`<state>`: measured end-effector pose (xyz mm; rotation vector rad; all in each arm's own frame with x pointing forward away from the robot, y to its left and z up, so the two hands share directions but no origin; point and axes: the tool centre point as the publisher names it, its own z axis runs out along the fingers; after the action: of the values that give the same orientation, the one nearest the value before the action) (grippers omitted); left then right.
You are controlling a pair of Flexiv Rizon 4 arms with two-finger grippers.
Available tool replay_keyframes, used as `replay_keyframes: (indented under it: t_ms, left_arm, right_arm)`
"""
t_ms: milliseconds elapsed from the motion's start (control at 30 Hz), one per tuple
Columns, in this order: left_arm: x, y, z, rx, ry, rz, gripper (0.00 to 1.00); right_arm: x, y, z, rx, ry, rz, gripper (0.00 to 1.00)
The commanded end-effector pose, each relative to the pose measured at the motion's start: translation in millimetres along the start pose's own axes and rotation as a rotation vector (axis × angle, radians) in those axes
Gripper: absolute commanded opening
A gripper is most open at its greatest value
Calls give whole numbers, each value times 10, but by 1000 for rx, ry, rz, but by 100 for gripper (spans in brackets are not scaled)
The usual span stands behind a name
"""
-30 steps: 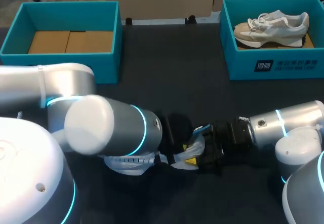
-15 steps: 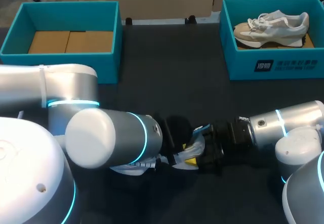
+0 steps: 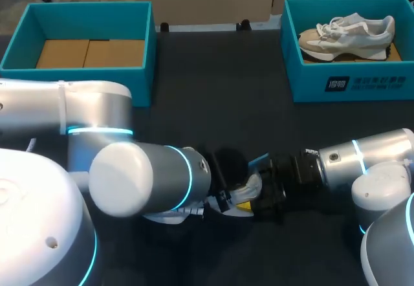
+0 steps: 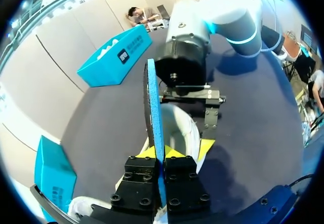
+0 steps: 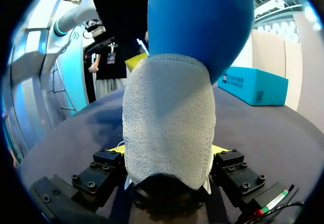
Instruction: Take the shoe out of the shoebox, open the shoe tongue, remove and reinsert the insole, then place the shoe into the shoebox
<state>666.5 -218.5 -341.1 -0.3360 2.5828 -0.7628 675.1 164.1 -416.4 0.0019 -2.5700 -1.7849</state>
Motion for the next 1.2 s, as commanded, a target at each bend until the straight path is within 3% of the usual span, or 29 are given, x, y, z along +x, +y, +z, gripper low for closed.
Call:
replay_keyframes:
  t_ms: [33, 433, 833, 1000, 1200]
  left_arm:
    - [-116, -105, -83, -4, 97, -27, 0]
    - [-220, -577, -474, -20, 436, -116, 0]
    - [-248, -999, -939, 16, 746, -136, 0]
    - [-325, -1151, -1317, 85, 844, -109, 0]
    - [-644, -1351, -2063, 267, 931, -126, 0]
  right_arm:
    - [23, -11, 12, 4, -1, 0, 0]
    - [23, -11, 12, 4, -1, 0, 0]
    - [23, -11, 12, 4, -1, 0, 0]
    - [23, -11, 12, 4, -1, 0, 0]
    - [23, -11, 12, 4, -1, 0, 0]
